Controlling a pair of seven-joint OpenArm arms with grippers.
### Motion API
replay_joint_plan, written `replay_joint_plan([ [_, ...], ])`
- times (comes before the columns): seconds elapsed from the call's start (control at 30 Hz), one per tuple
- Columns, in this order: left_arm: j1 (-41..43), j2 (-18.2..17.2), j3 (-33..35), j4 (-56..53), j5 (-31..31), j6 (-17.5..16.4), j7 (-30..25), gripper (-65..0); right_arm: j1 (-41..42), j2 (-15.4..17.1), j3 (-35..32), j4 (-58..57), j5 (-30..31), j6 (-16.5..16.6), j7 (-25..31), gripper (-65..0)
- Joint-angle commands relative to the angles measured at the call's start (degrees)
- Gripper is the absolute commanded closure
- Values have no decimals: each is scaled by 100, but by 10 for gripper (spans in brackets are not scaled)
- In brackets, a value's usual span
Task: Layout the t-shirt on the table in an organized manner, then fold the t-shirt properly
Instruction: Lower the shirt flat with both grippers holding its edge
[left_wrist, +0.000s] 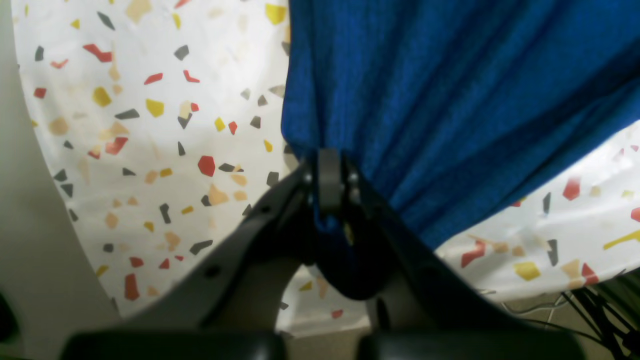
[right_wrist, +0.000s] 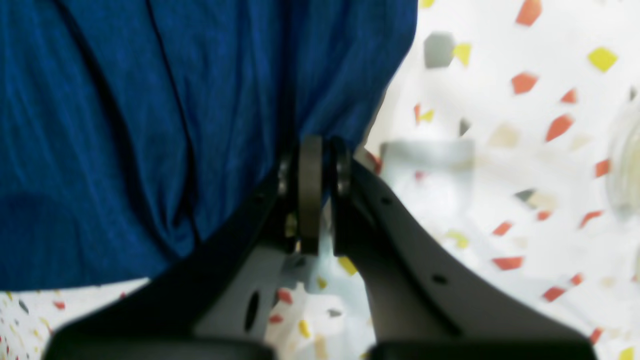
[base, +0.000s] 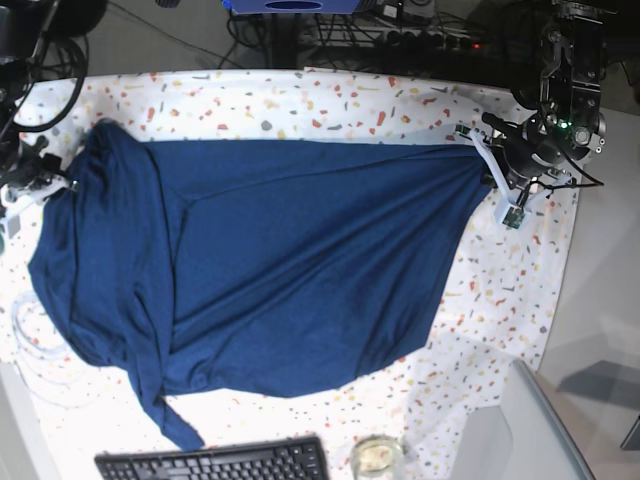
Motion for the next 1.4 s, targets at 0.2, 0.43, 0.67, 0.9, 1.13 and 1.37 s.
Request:
replay_joint_plan([
  [0.2,28,-84,-42,107,-9,34,-69,0,106,173,64,-652,64,5,138,-23],
  [0.43,125,-75,-42,239,-9,34,-43,0,88,428,73,-915,64,-30,305,-21],
  [0.67,283,-66,-42,511,-9,34,-34,0,-79,560,82,-344,64,-39,-3,-20],
  [0.9,362,-66,-42,494,-9,34,-34,0,-598,182,29,1537,64,-979,-530,-20],
  [1.13,362,-66,-42,476,-9,34,-69,0,-61,76,20,562,64,-962,-310,-20],
  [1.37,380,-66,-42,476,-9,34,-69,0,26,146,11,-150,56,-962,182,-20],
])
